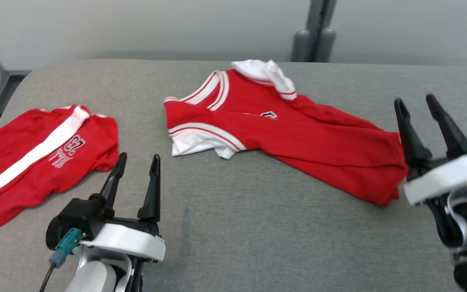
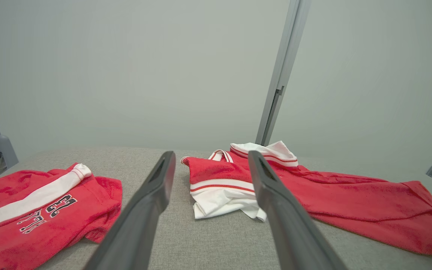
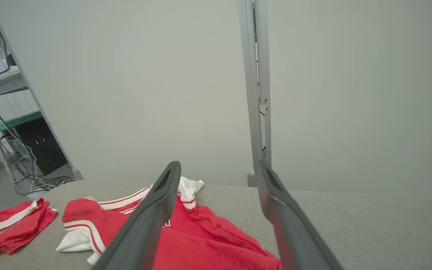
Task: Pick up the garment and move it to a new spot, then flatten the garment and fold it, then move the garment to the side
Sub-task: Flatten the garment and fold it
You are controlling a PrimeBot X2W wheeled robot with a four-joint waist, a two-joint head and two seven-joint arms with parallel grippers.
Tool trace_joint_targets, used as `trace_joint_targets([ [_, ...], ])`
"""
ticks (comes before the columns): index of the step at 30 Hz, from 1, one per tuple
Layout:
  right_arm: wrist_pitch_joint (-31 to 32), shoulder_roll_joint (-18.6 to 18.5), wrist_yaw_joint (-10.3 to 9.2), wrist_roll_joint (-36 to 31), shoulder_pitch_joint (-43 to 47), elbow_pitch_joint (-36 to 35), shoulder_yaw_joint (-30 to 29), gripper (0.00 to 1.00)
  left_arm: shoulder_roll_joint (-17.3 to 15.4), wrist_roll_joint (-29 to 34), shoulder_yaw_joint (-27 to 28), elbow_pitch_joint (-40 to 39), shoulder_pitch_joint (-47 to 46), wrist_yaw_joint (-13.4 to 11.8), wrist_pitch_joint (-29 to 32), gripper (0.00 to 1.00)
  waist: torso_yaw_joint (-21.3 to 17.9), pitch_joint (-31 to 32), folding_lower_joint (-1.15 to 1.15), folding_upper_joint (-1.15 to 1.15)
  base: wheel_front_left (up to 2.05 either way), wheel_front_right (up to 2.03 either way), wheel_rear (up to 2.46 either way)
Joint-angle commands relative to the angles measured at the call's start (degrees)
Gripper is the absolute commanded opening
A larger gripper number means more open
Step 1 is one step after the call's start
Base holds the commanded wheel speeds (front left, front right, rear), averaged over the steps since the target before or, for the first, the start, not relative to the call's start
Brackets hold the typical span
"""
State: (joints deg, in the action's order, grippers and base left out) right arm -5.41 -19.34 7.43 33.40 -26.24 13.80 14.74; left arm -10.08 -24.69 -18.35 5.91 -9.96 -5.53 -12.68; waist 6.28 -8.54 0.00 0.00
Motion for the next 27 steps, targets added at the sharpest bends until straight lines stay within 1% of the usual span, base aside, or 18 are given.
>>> trace_joint_targets([
  [1,-1.6,1.9,0.11,-3.6,6.6,-4.2,-3.2,1.0,-1.1,-0.6,1.1,-0.8,1.4,-0.8,0.3,1.0,-4.1,3.0,0.0,0.0,0.0,0.0,0.0],
  [5,-2.3,5.3,0.12,-7.6,14.9,-9.5,-7.6,1.0,-2.0,-1.1,2.2,-1.9,3.0,-1.6,0.3,1.0,-5.6,4.1,0.0,0.0,0.0,0.0,0.0],
  [6,-2.3,5.3,0.12,-7.6,14.9,-9.5,-7.6,1.0,-2.0,-1.1,2.2,-1.9,3.0,-1.6,0.3,1.0,-5.6,4.1,0.0,0.0,0.0,0.0,0.0],
  [11,-1.8,9.8,0.11,-11.3,23.3,-14.1,-12.1,1.0,-2.6,-1.4,2.5,-2.9,4.8,-2.2,0.4,1.0,-6.5,4.6,0.0,0.0,0.0,0.0,0.0],
  [15,-1.0,12.0,0.11,-12.8,26.5,-16.3,-13.7,1.0,-2.5,-1.7,2.2,-3.3,5.0,-2.3,0.6,1.0,-6.8,4.6,0.0,0.0,0.0,0.0,0.0],
  [18,0.6,12.3,0.11,-13.6,26.7,-16.9,-13.8,1.0,-2.5,-1.5,1.9,-3.4,5.0,-2.3,0.8,1.0,-6.8,4.6,0.0,0.0,0.0,0.0,0.0],
  [21,3.0,11.6,0.11,-13.9,24.9,-16.2,-13.7,1.0,-2.3,-1.4,1.4,-3.7,4.8,-2.4,1.0,1.0,-6.4,4.5,0.0,0.0,0.0,0.0,0.0],
  [27,11.8,8.5,0.11,-13.1,18.0,-9.6,-13.0,1.0,-2.0,-1.4,0.5,-4.1,3.6,-2.0,1.3,1.0,-4.6,2.7,0.0,0.0,0.0,0.0,0.0],
])
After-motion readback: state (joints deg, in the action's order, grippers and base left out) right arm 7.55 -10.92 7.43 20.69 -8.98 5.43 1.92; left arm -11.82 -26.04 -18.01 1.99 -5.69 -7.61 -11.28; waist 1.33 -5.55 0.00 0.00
